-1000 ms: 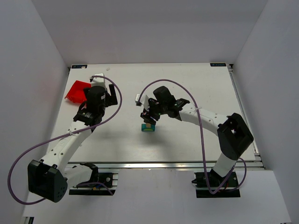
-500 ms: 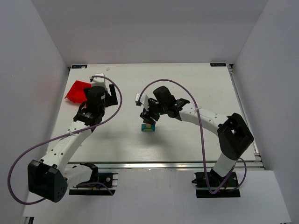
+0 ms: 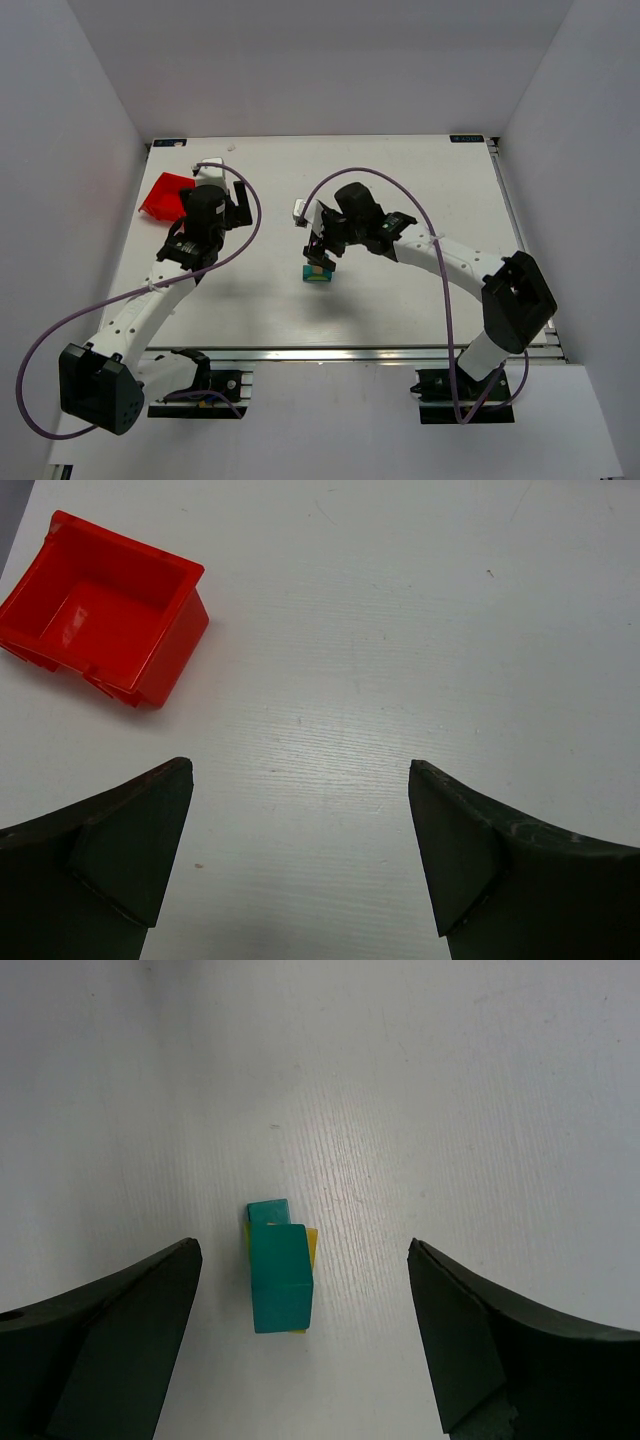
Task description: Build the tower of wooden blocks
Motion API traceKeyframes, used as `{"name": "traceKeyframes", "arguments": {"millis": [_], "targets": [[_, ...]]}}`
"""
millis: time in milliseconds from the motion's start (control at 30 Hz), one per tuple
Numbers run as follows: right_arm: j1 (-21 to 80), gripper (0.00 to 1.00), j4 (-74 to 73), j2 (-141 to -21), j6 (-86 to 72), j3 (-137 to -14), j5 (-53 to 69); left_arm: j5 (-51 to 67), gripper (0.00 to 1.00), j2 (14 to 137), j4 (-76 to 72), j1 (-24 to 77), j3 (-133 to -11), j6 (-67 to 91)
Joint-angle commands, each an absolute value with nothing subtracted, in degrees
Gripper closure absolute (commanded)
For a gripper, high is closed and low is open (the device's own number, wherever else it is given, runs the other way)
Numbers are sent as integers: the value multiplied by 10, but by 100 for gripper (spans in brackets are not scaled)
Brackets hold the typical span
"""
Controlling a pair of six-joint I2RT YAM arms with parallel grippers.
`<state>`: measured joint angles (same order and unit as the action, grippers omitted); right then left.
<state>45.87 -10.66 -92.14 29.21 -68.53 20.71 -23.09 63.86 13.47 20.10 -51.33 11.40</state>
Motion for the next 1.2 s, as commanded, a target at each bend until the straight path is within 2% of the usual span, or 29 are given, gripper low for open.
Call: {"name": "traceKeyframes", "arguments": {"millis": [0,367,1167], "targets": [[461,11,-137,-911,324,-681,192,-224,2,621,127,204,-511,109],[461,11,-197,-925,328,-684,146,-221,2,624,128,204,-512,106],[461,11,-166,-947,303,-684,84,-220,2,627,126,204,-511,101]]}}
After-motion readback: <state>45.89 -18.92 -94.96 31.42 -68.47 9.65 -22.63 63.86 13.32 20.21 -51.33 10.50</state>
